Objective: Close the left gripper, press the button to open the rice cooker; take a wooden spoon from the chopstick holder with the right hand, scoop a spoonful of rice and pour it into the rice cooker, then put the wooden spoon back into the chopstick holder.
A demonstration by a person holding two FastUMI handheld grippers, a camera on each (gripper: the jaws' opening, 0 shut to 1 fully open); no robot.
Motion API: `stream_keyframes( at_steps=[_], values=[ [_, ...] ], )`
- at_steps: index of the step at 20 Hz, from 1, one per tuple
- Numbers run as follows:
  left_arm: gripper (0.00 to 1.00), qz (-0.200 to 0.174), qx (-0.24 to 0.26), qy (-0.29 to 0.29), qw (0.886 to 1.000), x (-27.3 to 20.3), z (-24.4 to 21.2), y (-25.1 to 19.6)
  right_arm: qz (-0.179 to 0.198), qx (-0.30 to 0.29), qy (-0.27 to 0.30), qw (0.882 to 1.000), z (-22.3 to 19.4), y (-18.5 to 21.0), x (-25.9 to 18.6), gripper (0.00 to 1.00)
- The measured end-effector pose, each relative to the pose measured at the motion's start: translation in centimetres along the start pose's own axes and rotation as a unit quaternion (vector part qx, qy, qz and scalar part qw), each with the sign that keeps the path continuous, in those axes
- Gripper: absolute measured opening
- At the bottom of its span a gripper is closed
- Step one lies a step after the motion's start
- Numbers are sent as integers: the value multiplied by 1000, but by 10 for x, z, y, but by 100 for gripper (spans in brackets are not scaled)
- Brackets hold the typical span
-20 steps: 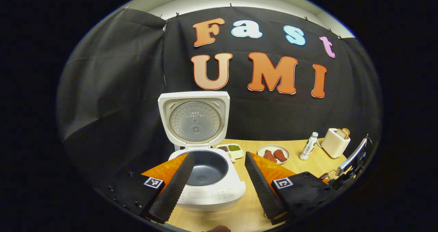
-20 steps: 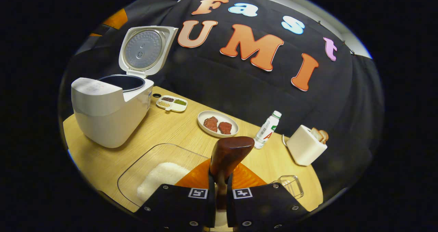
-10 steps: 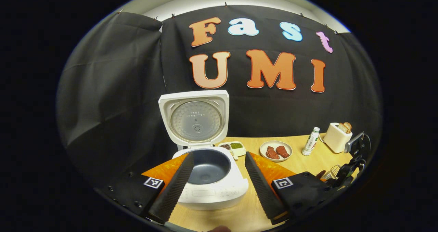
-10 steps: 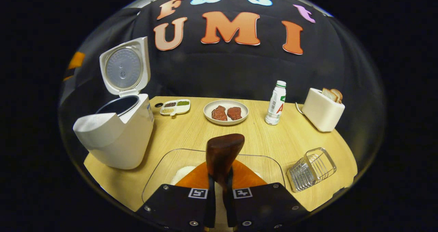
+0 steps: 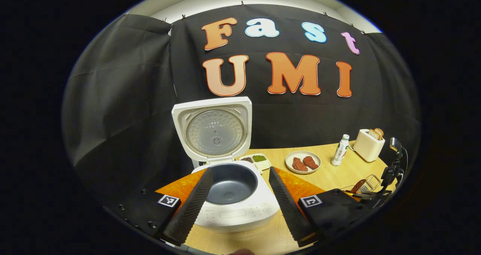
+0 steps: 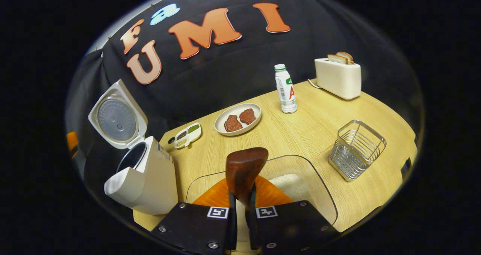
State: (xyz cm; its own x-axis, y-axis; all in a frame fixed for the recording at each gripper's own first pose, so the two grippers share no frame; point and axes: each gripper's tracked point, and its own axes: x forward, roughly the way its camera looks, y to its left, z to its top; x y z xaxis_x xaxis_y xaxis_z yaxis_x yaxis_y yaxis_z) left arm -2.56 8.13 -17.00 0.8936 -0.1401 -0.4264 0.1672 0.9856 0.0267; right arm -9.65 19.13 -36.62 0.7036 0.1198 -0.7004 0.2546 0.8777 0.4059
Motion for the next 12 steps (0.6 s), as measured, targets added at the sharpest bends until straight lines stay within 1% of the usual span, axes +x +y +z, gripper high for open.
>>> stream_keyframes(
  at_steps=[3, 6, 12],
  values=[
    [100, -11, 3, 2, 1000, 2, -3, 1, -10, 56, 3, 998, 1, -10, 0, 12],
    [100, -17, 3, 3, 1000, 5, -6, 5, -3, 106, 9, 994, -3, -6, -3, 12],
    [100, -16, 0, 4, 1000, 4, -8, 12, 15, 106, 8, 994, -3, 10, -3, 12]
  ],
)
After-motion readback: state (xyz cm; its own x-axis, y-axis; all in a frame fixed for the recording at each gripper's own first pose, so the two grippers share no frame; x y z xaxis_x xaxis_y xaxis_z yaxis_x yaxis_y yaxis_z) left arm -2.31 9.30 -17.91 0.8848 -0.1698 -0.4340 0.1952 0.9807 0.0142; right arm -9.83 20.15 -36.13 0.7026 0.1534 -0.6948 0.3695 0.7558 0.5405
